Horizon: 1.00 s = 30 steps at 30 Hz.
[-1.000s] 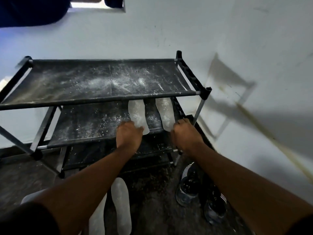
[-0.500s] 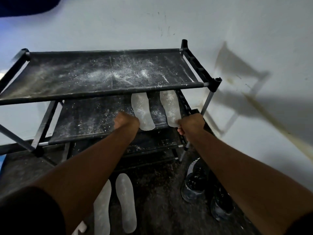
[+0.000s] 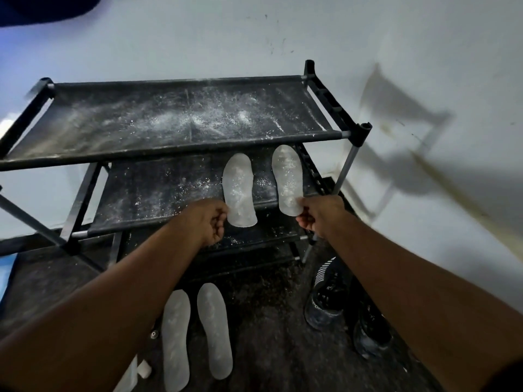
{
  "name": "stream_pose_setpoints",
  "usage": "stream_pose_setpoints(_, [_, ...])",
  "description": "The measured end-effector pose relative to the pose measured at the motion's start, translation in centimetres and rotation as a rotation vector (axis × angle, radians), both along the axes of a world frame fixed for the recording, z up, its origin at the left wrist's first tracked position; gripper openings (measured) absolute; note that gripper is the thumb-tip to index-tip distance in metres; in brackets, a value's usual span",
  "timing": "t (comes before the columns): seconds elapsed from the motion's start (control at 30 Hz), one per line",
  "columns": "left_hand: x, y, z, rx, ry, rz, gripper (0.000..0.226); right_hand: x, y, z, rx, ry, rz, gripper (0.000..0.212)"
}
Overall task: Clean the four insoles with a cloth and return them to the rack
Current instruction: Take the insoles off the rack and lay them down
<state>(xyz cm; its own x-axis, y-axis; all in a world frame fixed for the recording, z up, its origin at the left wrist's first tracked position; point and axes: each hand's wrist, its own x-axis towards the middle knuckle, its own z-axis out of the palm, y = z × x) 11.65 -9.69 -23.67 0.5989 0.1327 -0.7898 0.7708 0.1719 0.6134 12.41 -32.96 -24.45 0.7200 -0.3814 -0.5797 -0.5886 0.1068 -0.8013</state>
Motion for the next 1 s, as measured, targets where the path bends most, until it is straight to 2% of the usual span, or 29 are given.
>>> stream_pose_setpoints(0.13, [0.2,0.0,-0.4,0.002,-0.038,0.012,0.03,-0.1,0.1,0.2,-0.014,0.006,0.044,0.017])
stream_pose_setpoints(0.33, [0.9,0.1,-2.4,0.046,-0.066,0.042,0.012,0.8,0.2,0.0,0.032,0.055,0.079,0.019])
stream_pose_setpoints(0.4, [1.1,0.2,-3.0,0.071,-0.088,0.082,0.025,0.9,0.3,-0.1,0.025,0.072,0.088,0.017])
stream_pose_setpoints(0.47, [0.8,0.1,-3.4,0.09,-0.122,0.106,0.028,0.5,0.4,-0.2,-0.01,0.056,0.079,0.019])
stream_pose_setpoints(0.63, [-1.9,-0.2,-3.3,0.14,-0.137,0.131,0.011,-2.5,0.6,-0.2,-0.1,-0.026,0.058,0.018])
stream_pose_setpoints(0.8, [-5.8,-0.3,-2.2,0.192,-0.121,0.155,0.014,-6.7,0.2,-0.1,-0.083,-0.057,0.065,0.015])
stream_pose_setpoints(1.0, [-10.6,-0.7,-1.7,0.203,-0.125,0.157,0.017,-11.9,-0.4,-1.0,0.034,-0.087,0.08,0.007])
